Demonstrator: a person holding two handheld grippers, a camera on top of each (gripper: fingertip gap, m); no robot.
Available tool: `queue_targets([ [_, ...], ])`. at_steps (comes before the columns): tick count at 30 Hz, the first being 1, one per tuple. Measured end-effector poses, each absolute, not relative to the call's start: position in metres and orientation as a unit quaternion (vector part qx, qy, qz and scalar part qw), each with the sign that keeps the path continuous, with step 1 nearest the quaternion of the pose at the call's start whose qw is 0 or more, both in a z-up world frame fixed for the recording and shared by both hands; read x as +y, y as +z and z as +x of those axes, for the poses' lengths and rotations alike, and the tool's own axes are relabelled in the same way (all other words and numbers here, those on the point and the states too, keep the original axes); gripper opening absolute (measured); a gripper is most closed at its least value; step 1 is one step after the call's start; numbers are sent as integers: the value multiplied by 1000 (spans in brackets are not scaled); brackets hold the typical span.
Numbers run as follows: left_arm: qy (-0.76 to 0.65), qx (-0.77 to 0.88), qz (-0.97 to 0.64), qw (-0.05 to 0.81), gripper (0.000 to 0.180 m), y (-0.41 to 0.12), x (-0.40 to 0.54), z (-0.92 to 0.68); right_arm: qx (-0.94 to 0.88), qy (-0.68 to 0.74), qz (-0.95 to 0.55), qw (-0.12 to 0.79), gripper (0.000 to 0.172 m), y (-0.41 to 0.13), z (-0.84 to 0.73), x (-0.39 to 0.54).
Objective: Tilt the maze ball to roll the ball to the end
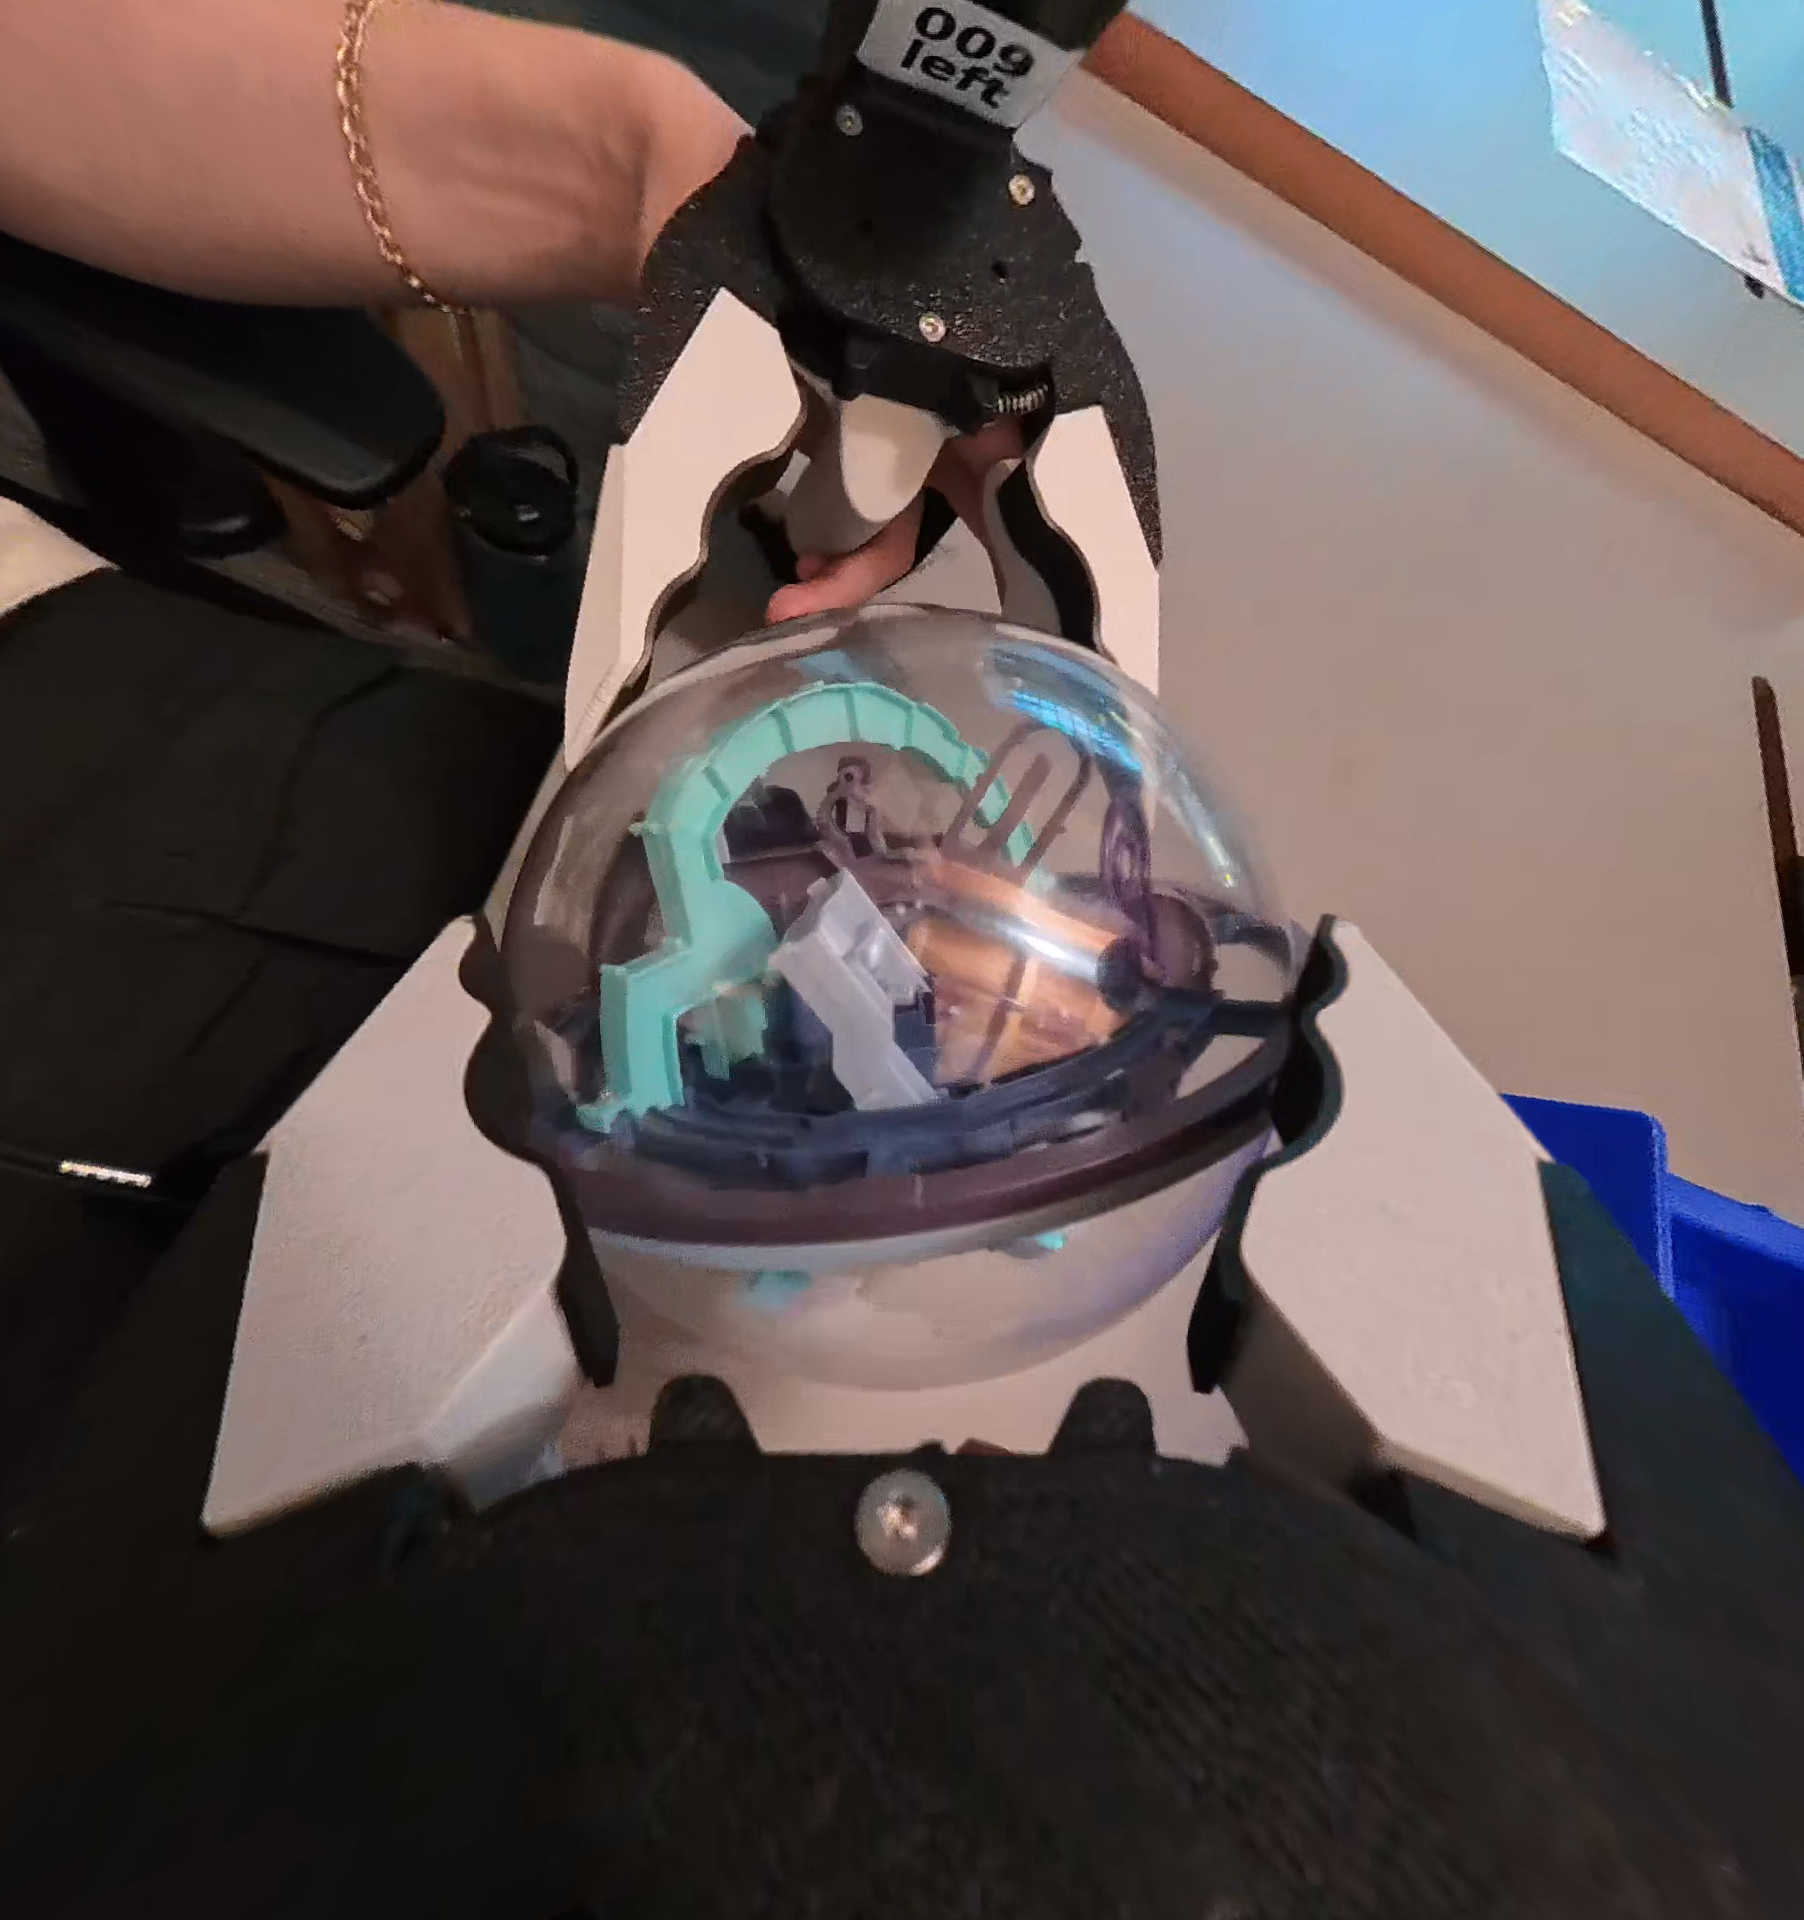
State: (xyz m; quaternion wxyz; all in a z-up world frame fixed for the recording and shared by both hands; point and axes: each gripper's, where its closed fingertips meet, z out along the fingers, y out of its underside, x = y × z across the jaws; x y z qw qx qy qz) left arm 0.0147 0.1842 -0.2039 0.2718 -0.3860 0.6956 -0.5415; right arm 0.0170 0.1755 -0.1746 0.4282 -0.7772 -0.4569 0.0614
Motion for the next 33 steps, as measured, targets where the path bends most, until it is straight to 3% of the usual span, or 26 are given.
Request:
queue_targets([
  [7, -544, 690, -389, 277, 123, -206, 185, 19, -363, 93, -794, 479, 143, -173, 35, 172],
  [19, -538, 700, -363, 298, 129, -206, 172, 25, -309, 76, -774, 547, 144, -172, 38, 159],
  [23, -563, 689, -362, 280, 129, -201, 166, 24, -305, 64, -777, 548, 155, -182, 38, 151],
  [33, -570, 691, -344, 280, 129, -197, 161, 22, -284, 55, -760, 581, 154, -182, 37, 145],
])
